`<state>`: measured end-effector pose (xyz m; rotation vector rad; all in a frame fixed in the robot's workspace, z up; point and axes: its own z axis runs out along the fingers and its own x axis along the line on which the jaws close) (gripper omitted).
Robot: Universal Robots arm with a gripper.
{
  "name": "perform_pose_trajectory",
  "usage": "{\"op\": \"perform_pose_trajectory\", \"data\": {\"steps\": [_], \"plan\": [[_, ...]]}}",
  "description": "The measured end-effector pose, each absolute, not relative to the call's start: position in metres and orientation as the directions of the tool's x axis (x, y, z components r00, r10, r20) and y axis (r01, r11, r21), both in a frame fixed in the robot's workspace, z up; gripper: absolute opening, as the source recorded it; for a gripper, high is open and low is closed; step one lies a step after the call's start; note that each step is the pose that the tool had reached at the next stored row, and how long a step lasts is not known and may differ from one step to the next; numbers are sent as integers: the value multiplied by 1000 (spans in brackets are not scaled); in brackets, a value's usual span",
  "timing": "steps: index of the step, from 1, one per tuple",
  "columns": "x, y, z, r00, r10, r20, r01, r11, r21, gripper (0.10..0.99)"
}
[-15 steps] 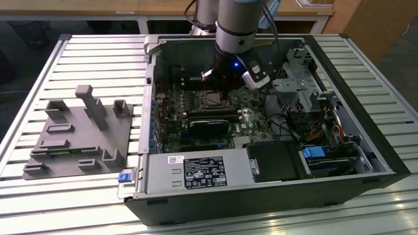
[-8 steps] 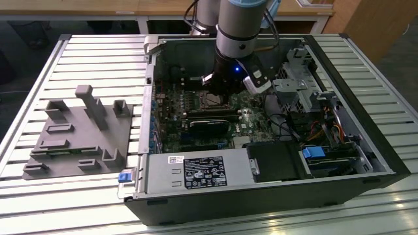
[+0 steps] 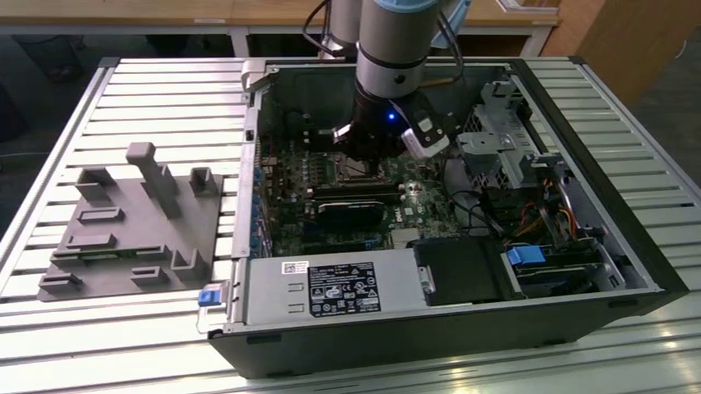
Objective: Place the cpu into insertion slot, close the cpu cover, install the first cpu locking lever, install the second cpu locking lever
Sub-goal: 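Install the second cpu locking lever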
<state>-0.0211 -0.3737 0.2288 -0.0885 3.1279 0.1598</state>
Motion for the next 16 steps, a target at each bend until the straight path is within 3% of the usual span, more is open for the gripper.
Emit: {"op": "perform_pose_trajectory", "data": {"steps": [16], "plan": [[-40, -374, 226, -998, -56, -12, -57, 993, 106, 118]]}}
